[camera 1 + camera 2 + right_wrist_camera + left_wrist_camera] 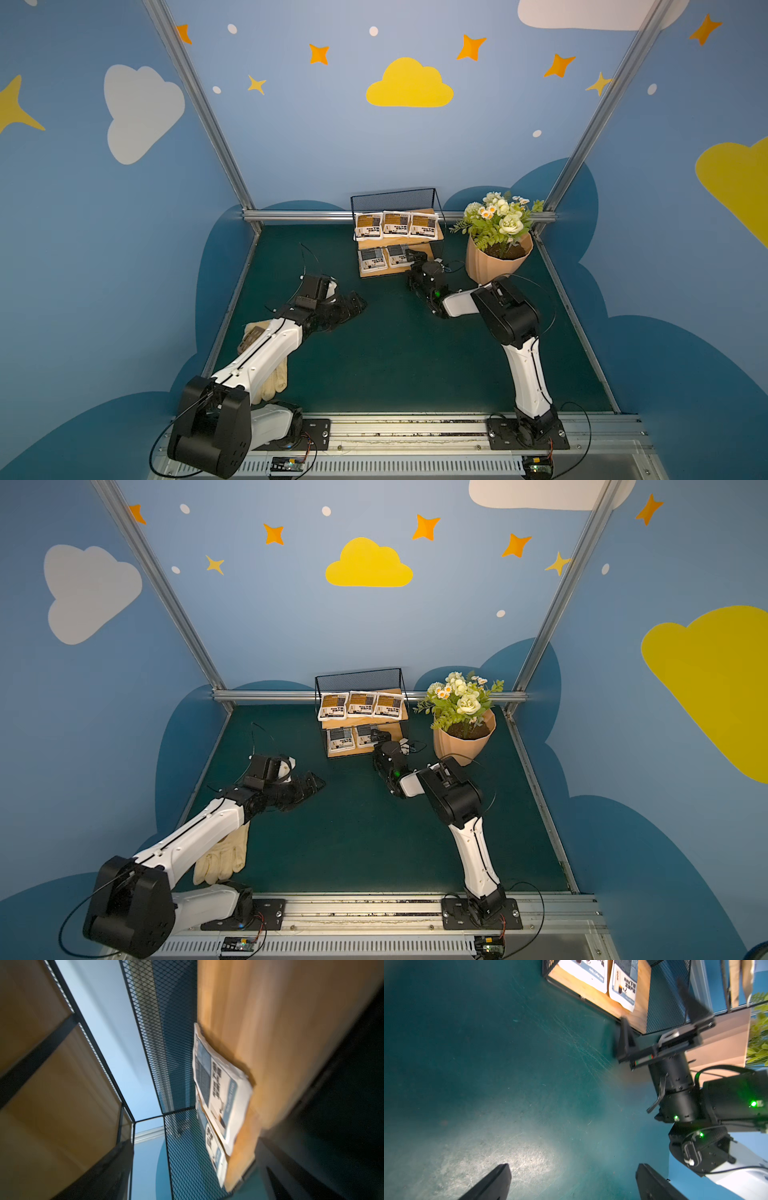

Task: Place the bagged coffee beans on the shelf by color
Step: Place the bagged coffee beans on the shelf, then reset both arms

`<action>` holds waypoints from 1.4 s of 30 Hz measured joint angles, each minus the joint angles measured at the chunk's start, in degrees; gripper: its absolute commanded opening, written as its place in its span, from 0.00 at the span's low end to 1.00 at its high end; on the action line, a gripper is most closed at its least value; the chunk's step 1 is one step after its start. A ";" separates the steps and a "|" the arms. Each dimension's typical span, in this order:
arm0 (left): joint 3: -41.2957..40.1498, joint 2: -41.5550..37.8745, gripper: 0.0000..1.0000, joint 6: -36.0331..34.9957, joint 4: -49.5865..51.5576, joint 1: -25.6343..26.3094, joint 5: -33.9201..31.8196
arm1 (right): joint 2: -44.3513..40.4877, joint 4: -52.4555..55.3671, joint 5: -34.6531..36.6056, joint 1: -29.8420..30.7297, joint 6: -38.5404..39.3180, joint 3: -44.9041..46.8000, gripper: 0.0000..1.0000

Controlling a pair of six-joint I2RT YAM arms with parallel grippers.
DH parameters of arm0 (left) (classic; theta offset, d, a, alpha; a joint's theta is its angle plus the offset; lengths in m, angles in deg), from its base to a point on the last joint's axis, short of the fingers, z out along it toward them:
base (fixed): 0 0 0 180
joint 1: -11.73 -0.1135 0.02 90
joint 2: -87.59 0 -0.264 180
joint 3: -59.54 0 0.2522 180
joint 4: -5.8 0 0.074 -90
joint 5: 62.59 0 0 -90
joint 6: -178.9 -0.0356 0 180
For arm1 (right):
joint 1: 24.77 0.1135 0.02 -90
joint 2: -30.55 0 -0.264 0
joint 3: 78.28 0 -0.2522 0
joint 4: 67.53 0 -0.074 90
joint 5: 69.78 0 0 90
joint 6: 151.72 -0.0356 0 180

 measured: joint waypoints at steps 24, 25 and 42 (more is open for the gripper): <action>-7.28 -32.72 1.00 -15.87 -3.39 -3.15 -27.69 | -67.38 50.42 -1.57 -1.42 40.37 19.32 0.98; -8.74 -33.73 1.00 -17.73 -5.38 -3.34 -29.42 | -69.72 53.42 -0.28 -1.95 43.87 17.86 0.98; -19.78 -3.63 1.00 -35.65 -37.86 -9.51 -39.34 | -69.57 60.35 5.86 -37.46 72.22 25.33 0.98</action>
